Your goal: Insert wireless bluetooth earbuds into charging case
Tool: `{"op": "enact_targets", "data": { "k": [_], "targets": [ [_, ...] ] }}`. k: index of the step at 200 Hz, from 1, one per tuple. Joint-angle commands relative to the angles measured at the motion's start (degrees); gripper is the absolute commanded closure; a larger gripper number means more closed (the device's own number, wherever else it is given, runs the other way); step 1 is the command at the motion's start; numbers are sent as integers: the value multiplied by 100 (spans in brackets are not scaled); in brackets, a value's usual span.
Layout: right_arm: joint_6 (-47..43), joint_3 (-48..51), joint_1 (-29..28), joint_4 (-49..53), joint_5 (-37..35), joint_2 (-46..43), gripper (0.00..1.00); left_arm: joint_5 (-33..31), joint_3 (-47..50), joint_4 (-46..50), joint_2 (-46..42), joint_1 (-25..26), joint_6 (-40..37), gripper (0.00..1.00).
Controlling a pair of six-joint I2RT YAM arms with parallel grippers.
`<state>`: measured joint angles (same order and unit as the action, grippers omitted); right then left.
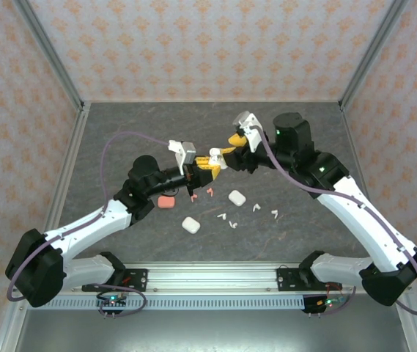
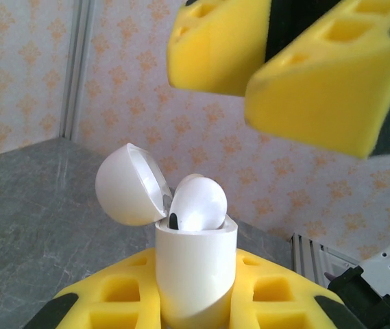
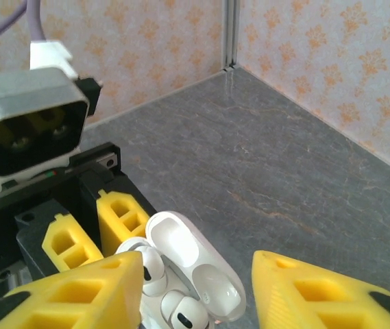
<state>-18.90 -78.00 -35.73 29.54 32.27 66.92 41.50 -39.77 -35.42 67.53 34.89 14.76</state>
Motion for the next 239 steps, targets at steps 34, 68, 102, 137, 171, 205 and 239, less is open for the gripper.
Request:
{"op": "enact_targets", "data": {
  "k": [34,68,102,137,171,205,239],
  "targets": [
    [1472,-513,678,-11,812,236,41,-137,66,-515,-229,44,-10,100],
    [2402,-282,918,-440,1934,484,23,-109,-29,-526,-226,44,-18,100],
    [2703,-99,896,-677,2383,763,16,-63,-101,-429,-222,59,-74,100],
    [2588,-172,771,-562,2820,960,15,-80,-127,-364,-188,82,-112,100],
    [2309,-264,646,-370,3022,978,18,-80,-211,-162,-127,114,-201,100],
    [2163,-276,611,-301,3162,884,24,-123,-218,-63,-125,122,-240,100],
    [1964,-193,608,-253,3113,659,28,-185,-209,37,-160,124,-298,100]
  ]
}}
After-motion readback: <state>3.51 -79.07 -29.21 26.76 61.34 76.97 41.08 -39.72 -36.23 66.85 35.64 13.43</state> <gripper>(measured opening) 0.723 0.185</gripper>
